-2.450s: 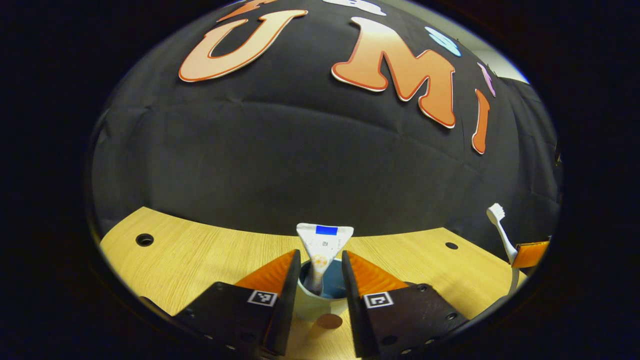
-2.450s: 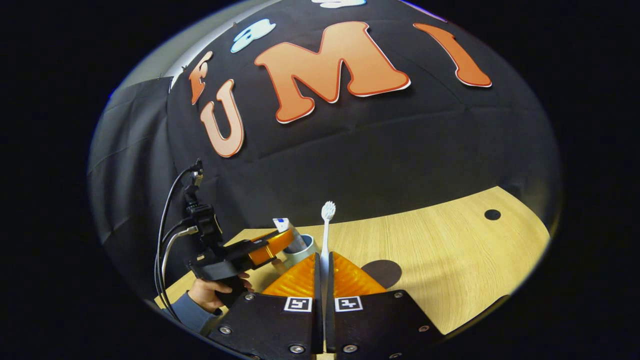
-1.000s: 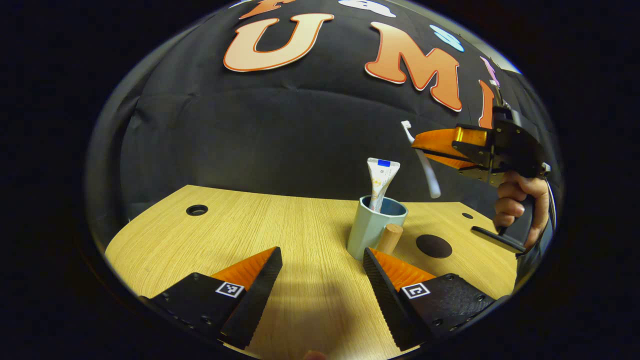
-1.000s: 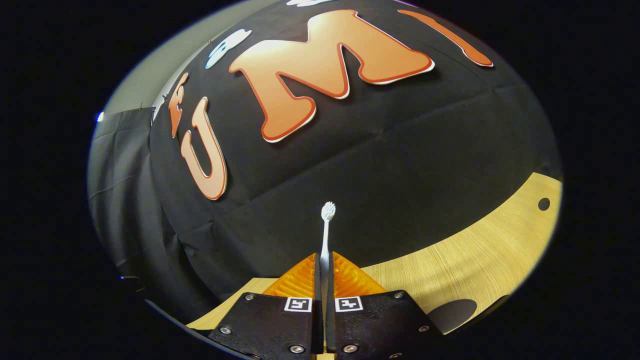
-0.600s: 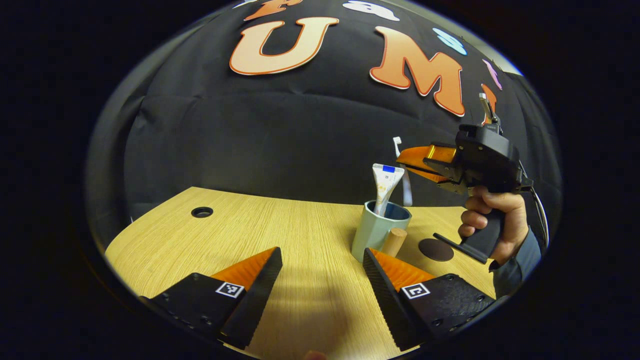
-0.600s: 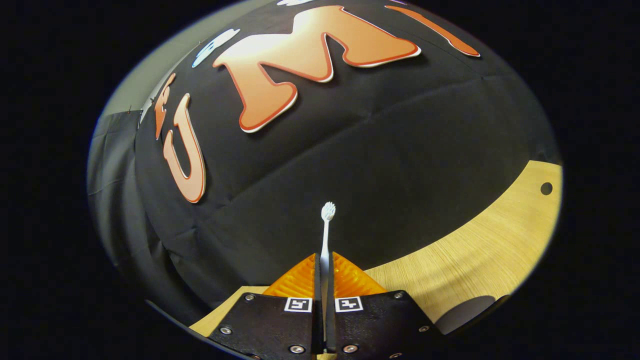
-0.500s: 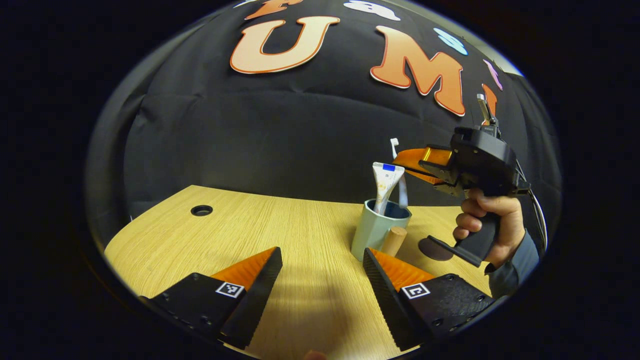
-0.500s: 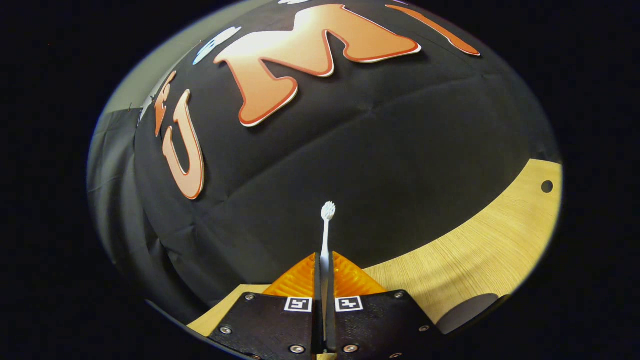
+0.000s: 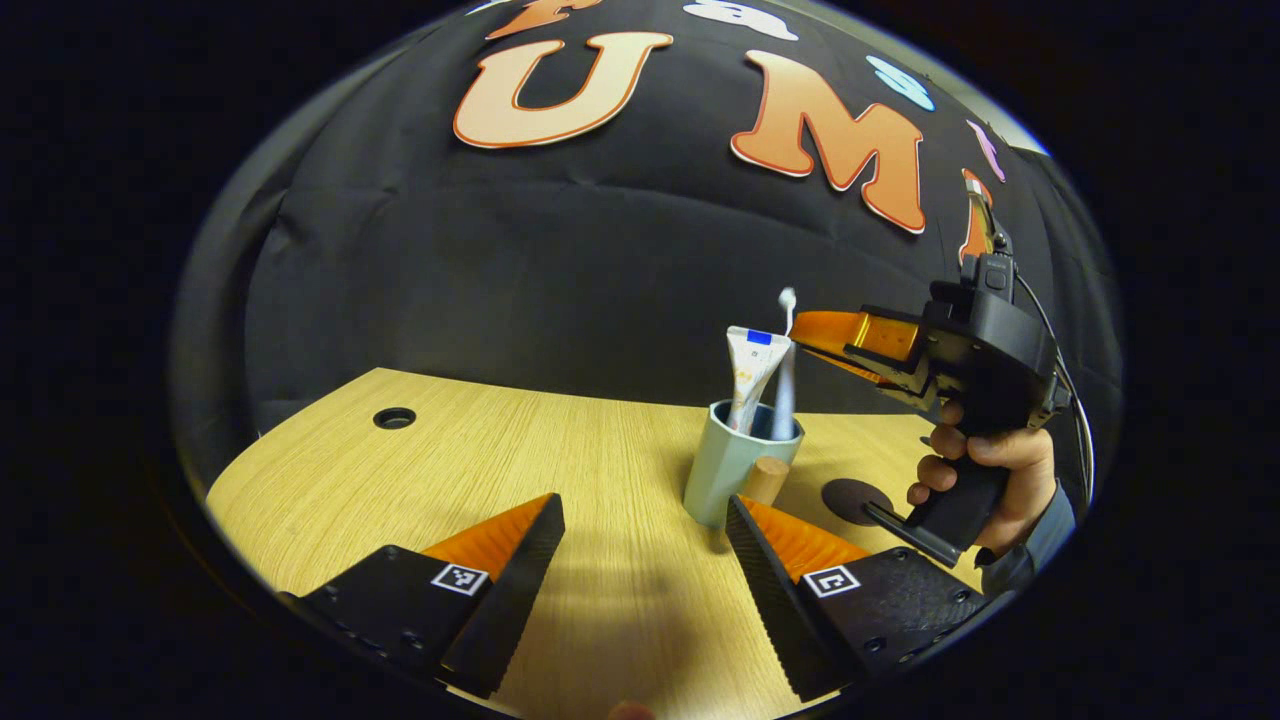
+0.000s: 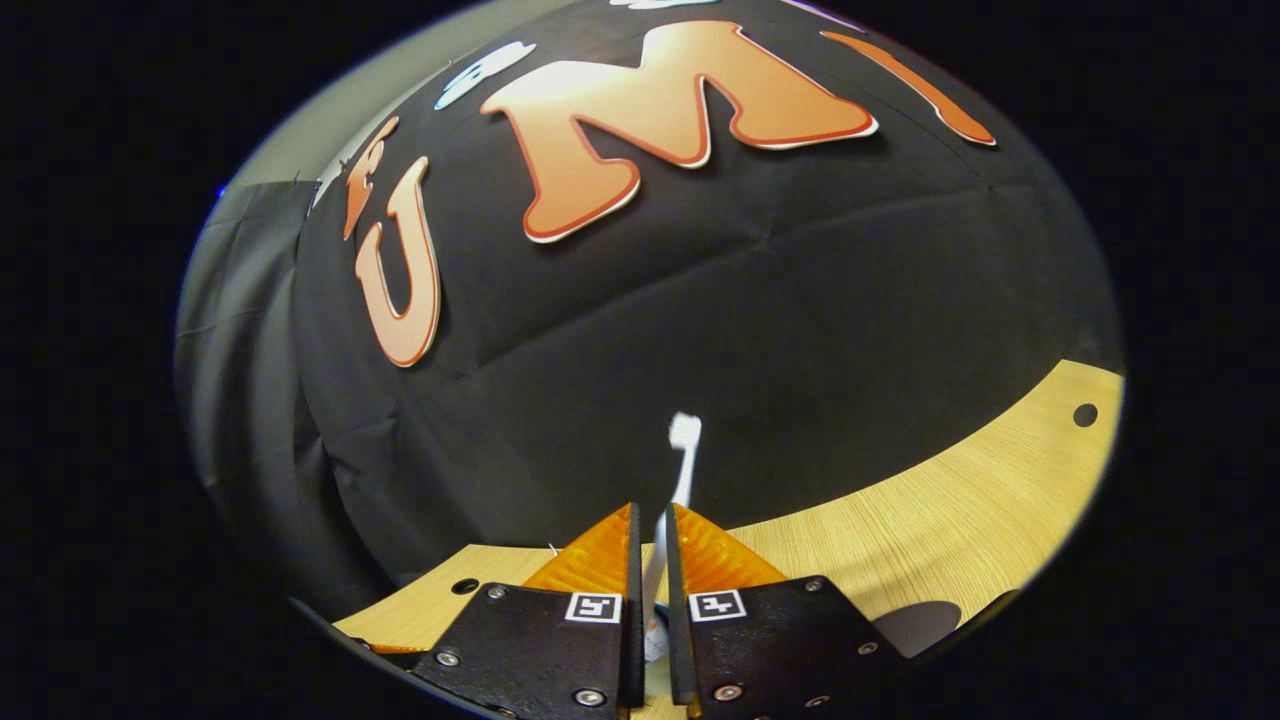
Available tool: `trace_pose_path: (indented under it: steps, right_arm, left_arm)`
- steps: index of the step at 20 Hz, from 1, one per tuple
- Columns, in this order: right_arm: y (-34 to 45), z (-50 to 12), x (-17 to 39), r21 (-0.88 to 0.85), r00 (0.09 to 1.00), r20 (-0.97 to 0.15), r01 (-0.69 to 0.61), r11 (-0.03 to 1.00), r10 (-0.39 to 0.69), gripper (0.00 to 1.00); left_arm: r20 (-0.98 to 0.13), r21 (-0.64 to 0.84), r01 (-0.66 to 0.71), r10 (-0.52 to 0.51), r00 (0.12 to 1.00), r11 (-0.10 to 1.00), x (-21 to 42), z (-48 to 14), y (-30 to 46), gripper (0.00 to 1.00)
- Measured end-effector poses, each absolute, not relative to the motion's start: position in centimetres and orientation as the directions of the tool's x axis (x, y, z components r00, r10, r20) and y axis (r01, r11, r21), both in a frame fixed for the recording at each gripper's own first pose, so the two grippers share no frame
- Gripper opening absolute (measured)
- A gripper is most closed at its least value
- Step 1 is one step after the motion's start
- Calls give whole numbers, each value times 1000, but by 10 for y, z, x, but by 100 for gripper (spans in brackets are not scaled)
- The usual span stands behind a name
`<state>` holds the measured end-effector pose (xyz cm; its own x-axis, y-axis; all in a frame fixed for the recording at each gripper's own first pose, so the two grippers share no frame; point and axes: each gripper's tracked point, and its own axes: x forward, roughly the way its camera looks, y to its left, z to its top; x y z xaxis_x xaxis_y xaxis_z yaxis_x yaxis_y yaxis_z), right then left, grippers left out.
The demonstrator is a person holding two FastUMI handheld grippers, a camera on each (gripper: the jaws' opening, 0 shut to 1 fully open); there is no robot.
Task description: Put the toothbrush and toothpaste on the desktop into the cup, then pick up the cup and place it on the coaster on the desktop.
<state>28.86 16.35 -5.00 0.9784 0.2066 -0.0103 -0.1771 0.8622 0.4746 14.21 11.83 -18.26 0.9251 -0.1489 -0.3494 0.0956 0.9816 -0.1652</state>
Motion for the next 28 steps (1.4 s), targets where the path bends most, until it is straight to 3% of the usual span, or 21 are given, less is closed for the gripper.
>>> trace_pose_path:
  steps: [3,7,12,18,21,22,23,28]
  right_arm:
    - [158,-47,274,479,970,-22,-201,854,240,11]
    - [130,-20,254,409,983,38,-178,895,178,13]
    - [129,-21,240,376,973,6,-215,901,230,13]
    - [126,-7,207,252,958,-29,-270,929,286,32]
    - [145,-4,186,228,914,-55,-381,896,402,42]
    - [154,-8,181,217,894,-72,-420,881,443,36]
    - [162,-13,179,205,881,-86,-442,873,466,49]
    - [204,-40,188,237,823,-150,-508,828,548,52]
  left_arm:
    - [-339,-156,93,-141,930,983,137,-175,115,98]
    - [-313,-147,93,-136,940,985,134,-159,110,98]
    - [-291,-127,104,-138,947,986,124,-142,104,98]
    - [-265,-111,122,-148,953,986,125,-112,98,97]
    - [-256,-129,127,-157,954,983,121,-103,97,97]
    - [-255,-144,126,-160,954,982,119,-105,97,97]
    - [-257,-156,125,-163,953,980,117,-107,99,97]
    - [-278,-161,94,-136,951,983,108,-118,117,97]
